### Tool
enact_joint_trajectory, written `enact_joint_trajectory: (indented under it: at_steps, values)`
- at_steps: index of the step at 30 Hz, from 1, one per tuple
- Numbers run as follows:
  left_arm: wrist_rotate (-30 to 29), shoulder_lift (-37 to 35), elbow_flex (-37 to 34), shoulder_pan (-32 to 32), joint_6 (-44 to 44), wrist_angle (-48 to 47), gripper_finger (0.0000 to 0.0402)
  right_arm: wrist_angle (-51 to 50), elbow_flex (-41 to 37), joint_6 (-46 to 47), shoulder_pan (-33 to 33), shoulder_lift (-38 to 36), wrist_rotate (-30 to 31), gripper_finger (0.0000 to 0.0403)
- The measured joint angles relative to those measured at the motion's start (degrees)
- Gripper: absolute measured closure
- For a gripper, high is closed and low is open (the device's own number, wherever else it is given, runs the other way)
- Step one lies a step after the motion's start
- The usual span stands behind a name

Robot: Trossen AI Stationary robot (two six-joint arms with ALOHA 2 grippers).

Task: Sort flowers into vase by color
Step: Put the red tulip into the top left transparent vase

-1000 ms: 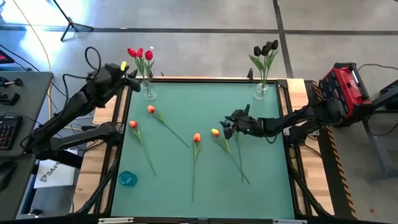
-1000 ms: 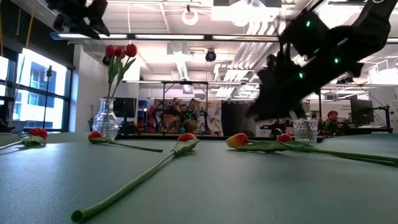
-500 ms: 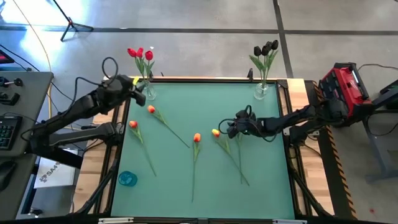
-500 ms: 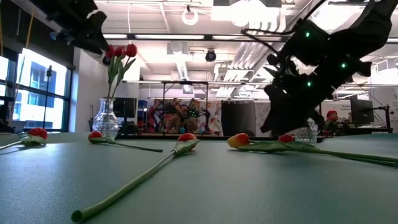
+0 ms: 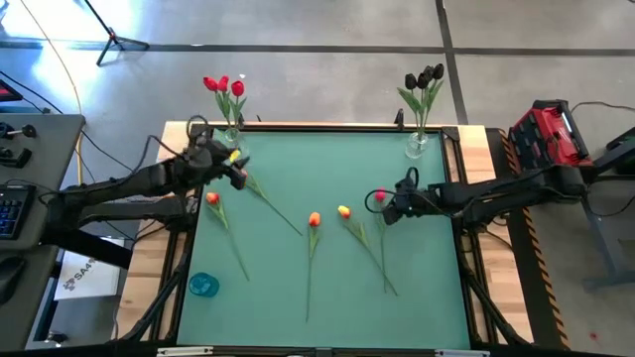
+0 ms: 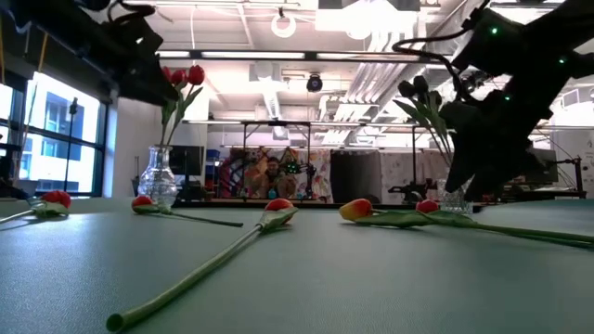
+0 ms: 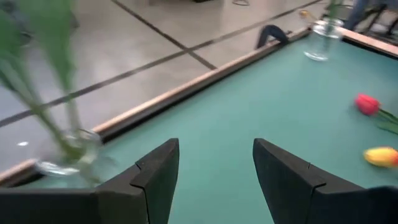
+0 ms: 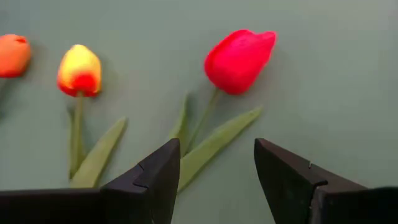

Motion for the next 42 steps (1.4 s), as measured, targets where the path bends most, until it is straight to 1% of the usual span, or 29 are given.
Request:
enact_joint_trajectory:
  at_steps: [4,8,9,13,16,18,25,29,30,32,34,35,38,42]
  values:
    - [0.01,0.73,-4.91,-3.74,-1.8,6.85,0.0206,4.07,0.0,-0.39,0.08,0.19,-0.53,0.021]
    - [-0.11,2.14,-7.99,-5.95,-3.6,11.82,0.0206,4.72,0.02,-0.96,-1.26,2.24,3.11,0.0216]
    - [-0.15,2.65,-8.29,-6.32,-3.76,12.53,0.0206,4.98,0.02,-0.47,-2.01,3.18,3.24,0.022]
    - [-1.66,5.26,-8.3,-7.46,-4.74,13.04,0.0206,8.47,0.02,-1.49,-3.84,7.59,0.81,0.0245]
    - [-2.63,7.62,-8.33,-8.11,-6.18,13.15,0.0206,11.41,0.02,-2.51,-4.09,10.67,-1.51,0.0263]
    - [-2.66,9.43,-8.33,-8.65,-6.46,13.87,0.0206,12.74,0.02,-3.42,-4.12,12.28,-2.0,0.0271]
    - [-2.89,16.48,-8.33,-10.3,-6.61,21.91,0.0206,14.53,0.22,-4.5,-5.7,16.01,-1.43,0.0294]
    - [-2.78,20.87,-8.33,-10.91,-6.6,26.98,0.0206,17.36,0.16,-7.45,-6.53,16.81,-2.2,0.0327]
    - [-2.03,22.14,-8.33,-10.91,-6.57,28.39,0.0206,18.0,0.09,-8.05,-6.64,16.82,-2.7,0.0339]
    - [1.76,24.69,-8.33,-10.79,-6.61,31.04,0.0206,19.96,-0.01,-9.21,-6.63,16.94,-3.19,0.0366]
    - [5.76,27.37,-8.33,-10.72,-6.44,34.59,0.0206,23.57,-0.09,-10.07,-6.58,17.03,-3.49,0.0391]
    - [7.29,28.67,-8.33,-10.78,-6.17,36.4,0.0206,26.17,-0.09,-10.9,-6.47,17.0,-2.98,0.0396]
    - [10.83,32.26,-8.35,-10.76,-6.13,42.12,0.0206,35.64,-0.09,-13.18,-5.95,17.0,-2.17,0.0389]
    - [15.01,36.42,-8.35,-10.76,-4.84,50.39,0.0206,52.06,-0.09,-22.34,-4.98,16.98,-1.65,0.0385]
